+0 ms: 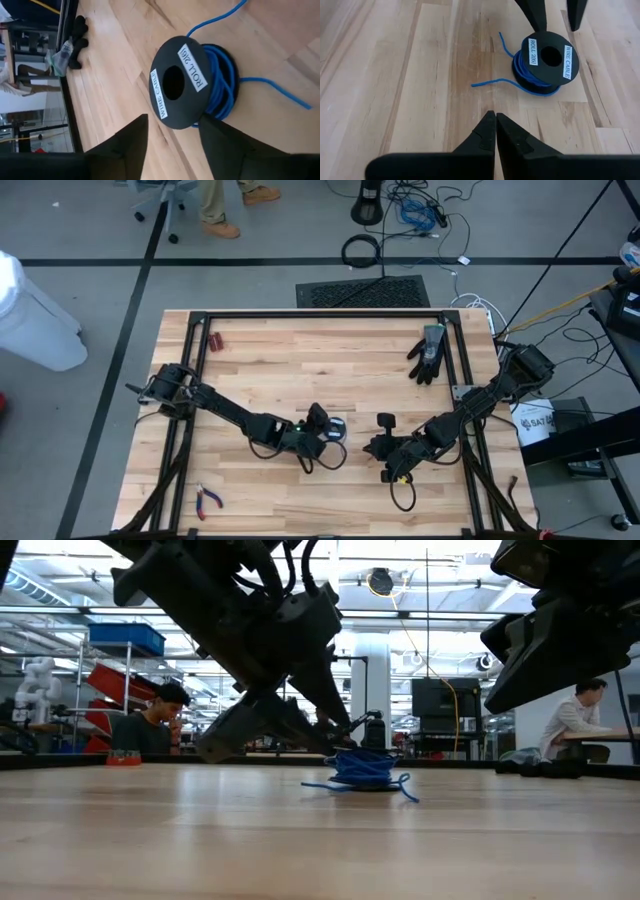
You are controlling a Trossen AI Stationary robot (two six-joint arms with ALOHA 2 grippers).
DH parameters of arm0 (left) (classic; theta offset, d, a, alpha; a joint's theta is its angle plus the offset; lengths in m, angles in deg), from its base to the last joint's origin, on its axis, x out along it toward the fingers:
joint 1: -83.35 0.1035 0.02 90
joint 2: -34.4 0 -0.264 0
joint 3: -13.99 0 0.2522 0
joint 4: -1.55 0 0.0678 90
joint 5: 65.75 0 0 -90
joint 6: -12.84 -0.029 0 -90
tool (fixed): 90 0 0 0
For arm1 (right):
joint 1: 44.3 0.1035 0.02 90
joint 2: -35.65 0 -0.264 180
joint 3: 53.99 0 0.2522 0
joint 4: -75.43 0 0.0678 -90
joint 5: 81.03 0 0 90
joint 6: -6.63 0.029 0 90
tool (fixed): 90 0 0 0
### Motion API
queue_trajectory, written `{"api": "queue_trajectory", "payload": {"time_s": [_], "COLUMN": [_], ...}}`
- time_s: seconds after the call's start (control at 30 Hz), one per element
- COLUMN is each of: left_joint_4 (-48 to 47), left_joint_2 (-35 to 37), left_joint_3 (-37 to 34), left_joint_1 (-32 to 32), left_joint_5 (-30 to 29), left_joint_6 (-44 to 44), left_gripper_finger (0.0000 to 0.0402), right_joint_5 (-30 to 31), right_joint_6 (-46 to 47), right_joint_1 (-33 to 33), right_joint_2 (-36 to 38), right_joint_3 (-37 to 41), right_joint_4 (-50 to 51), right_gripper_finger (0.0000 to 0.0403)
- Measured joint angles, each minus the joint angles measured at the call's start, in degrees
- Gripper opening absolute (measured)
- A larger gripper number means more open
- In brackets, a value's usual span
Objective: Coil cords
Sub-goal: Uncoil the blue wire from the spool
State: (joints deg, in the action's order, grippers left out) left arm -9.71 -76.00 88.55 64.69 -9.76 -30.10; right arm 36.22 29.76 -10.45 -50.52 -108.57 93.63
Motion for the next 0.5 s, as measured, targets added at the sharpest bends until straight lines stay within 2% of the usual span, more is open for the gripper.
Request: {"api": "queue_trajectory", "payload": {"time_s": [0.2, 0.5], "left_joint_4": [0.4, 7.1], "left_joint_2": [-2.4, -4.9], "left_joint_3": [0.0, 0.0], "left_joint_1": [-0.1, -1.5], "left_joint_5": [2.2, -0.6], "left_joint_6": [-2.7, -4.6], "left_gripper_finger": [0.0145, 0.0141], "right_joint_5": [0.0, 0.0], "right_joint_6": [0.1, 0.1], "right_joint_1": [0.0, 0.0], "right_joint_2": [0.0, 0.0], "right_joint_3": [0.0, 0.0], "right_joint_4": [0.0, 0.1], "right_gripper_finger": [0.0000, 0.0000]}}
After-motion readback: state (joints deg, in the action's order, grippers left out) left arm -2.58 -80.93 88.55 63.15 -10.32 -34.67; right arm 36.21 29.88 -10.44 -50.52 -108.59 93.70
